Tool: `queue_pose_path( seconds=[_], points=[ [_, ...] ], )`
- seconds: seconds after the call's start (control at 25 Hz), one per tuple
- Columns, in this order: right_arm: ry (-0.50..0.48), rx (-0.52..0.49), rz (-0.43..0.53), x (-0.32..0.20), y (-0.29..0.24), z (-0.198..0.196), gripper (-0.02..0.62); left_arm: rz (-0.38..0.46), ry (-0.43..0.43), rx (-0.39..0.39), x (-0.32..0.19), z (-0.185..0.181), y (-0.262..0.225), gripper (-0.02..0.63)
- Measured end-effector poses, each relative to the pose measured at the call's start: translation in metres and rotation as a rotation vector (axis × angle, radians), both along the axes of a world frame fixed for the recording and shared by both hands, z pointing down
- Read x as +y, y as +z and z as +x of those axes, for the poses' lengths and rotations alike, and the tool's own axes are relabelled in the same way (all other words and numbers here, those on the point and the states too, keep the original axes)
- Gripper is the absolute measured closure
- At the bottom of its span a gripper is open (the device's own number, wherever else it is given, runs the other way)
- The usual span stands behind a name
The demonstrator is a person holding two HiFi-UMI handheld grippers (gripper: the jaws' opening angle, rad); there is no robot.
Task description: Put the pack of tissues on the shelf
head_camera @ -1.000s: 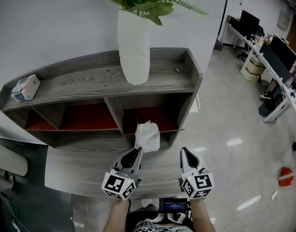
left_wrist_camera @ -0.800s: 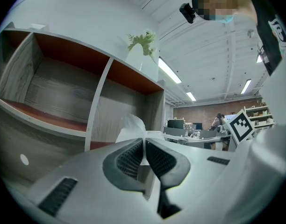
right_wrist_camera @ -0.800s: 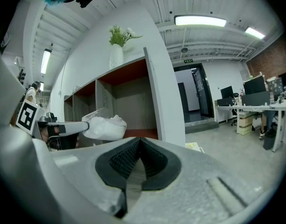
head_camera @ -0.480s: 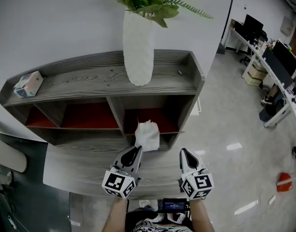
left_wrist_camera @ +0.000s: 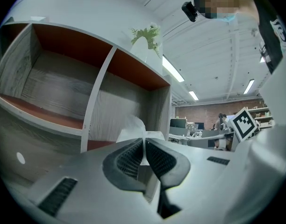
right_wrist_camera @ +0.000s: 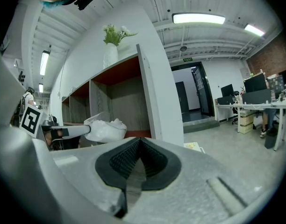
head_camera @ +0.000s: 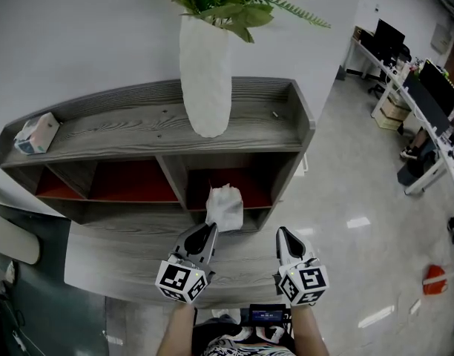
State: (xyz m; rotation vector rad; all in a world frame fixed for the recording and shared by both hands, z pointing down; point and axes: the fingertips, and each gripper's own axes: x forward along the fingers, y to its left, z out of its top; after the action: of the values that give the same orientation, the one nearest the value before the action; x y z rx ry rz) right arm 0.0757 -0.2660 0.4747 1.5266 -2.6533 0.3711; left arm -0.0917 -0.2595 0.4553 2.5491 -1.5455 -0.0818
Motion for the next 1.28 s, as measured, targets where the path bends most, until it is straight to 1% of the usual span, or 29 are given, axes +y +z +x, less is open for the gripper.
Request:
queue_pose_path(
  seconds=[0.12,0.32,0.88,1.04,1.28],
  points=[
    [-0.002,0.001,-0.004,-0.004,0.001,0.000,0.591,0.000,-0.004,-0.014,-0.004,-0.001,0.001,0.588],
    [-0.008,0.005,-0.017,-0.011,0.005,0.001,0.591,-0.006,-0.015,-0.014,-0.012,-0.002,0.003,0.588],
    [-0.034,0.014,-0.037,-0.034,0.013,0.009,0.591,-0.032,-0.098,-0.002,-0.045,-0.004,0.016,0.588],
    [-0.041,0.014,-0.045,-0.044,0.017,0.012,0.591,-0.040,-0.128,-0.014,-0.057,-0.006,0.020,0.586],
    [-0.051,0.014,-0.057,-0.056,0.021,0.016,0.591,-0.051,-0.141,-0.031,-0.071,-0.005,0.027,0.586]
  ],
)
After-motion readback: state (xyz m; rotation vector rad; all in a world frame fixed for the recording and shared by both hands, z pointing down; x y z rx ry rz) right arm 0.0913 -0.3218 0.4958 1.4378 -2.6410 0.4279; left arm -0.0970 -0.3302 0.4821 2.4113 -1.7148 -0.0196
